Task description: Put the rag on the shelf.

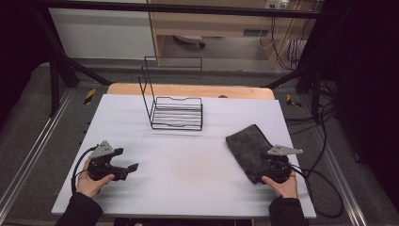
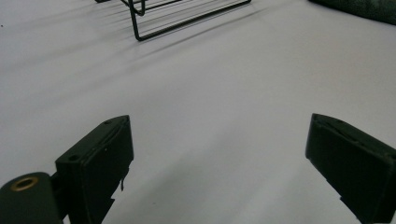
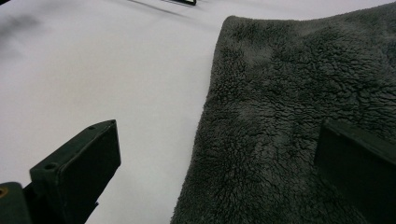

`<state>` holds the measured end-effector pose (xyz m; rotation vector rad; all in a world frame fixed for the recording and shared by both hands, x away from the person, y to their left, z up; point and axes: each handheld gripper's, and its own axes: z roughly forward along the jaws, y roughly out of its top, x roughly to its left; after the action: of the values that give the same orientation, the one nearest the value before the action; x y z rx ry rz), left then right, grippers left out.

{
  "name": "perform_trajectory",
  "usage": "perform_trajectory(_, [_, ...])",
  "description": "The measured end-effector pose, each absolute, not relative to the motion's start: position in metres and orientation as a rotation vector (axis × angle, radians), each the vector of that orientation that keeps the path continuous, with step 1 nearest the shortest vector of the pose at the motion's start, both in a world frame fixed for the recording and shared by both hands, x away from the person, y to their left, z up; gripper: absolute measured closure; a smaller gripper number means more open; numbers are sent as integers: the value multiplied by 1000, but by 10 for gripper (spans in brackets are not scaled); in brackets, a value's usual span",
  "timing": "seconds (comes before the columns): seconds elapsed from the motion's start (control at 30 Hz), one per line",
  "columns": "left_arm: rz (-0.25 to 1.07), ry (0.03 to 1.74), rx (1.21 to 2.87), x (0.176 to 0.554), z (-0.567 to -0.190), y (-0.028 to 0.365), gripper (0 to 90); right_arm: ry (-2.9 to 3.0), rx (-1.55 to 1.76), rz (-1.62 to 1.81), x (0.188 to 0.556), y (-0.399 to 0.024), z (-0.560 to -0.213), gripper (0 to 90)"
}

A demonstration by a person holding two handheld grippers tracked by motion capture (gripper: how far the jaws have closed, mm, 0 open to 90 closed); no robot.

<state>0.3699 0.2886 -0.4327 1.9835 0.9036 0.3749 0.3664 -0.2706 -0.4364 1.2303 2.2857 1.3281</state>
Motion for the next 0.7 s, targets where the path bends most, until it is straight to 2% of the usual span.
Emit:
perform_trajectory(0.37, [387,911,1993,370,-433,288,78,2278,1239,1309,365,-270,-431,34])
perform_trajectory(0.7, [401,921,1993,369,-433,289,76,2258,1211,1235,370,-258,-417,164])
